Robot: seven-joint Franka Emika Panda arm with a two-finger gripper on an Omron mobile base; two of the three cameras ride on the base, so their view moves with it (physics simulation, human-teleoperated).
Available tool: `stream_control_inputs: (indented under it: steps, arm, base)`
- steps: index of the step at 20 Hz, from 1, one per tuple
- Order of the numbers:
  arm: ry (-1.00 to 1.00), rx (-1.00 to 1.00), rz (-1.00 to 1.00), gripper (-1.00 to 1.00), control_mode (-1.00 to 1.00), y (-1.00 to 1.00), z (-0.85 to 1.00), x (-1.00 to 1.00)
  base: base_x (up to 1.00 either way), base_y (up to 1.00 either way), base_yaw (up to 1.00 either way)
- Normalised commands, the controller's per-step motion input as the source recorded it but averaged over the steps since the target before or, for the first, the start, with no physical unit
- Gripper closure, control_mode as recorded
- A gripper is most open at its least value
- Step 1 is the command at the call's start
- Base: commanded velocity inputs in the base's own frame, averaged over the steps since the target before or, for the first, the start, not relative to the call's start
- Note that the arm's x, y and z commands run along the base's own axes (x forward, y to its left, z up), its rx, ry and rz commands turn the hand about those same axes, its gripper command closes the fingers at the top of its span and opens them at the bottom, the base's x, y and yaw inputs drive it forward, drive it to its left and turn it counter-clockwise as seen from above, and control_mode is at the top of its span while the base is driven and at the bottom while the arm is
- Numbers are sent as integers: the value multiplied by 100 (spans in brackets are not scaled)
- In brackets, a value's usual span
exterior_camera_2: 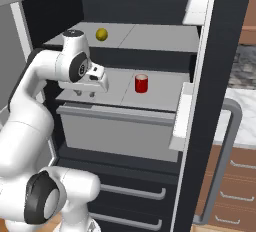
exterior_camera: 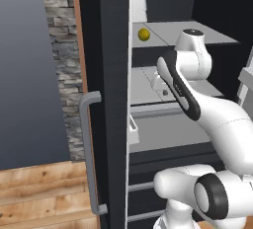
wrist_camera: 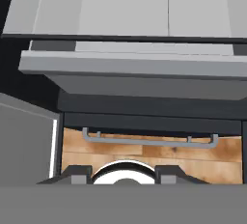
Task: Pick lemon from the fridge and place it on the plate on the counter.
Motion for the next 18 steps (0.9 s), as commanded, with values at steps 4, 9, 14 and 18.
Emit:
stream_control_inputs:
  steps: [4,9,14,18]
  arm:
    - [-20,-4,0,-100,-100,0,8,-3]
    - [-40,-7,0,-100,-100,-2,37,-4]
    - [-47,-2,0,-100,-100,0,78,-12]
    - [-33,2,0,-100,-100,0,88,-3]
  base:
    - [0,0,0]
    - [0,0,0]
    - [0,0,0]
    - [0,0,0]
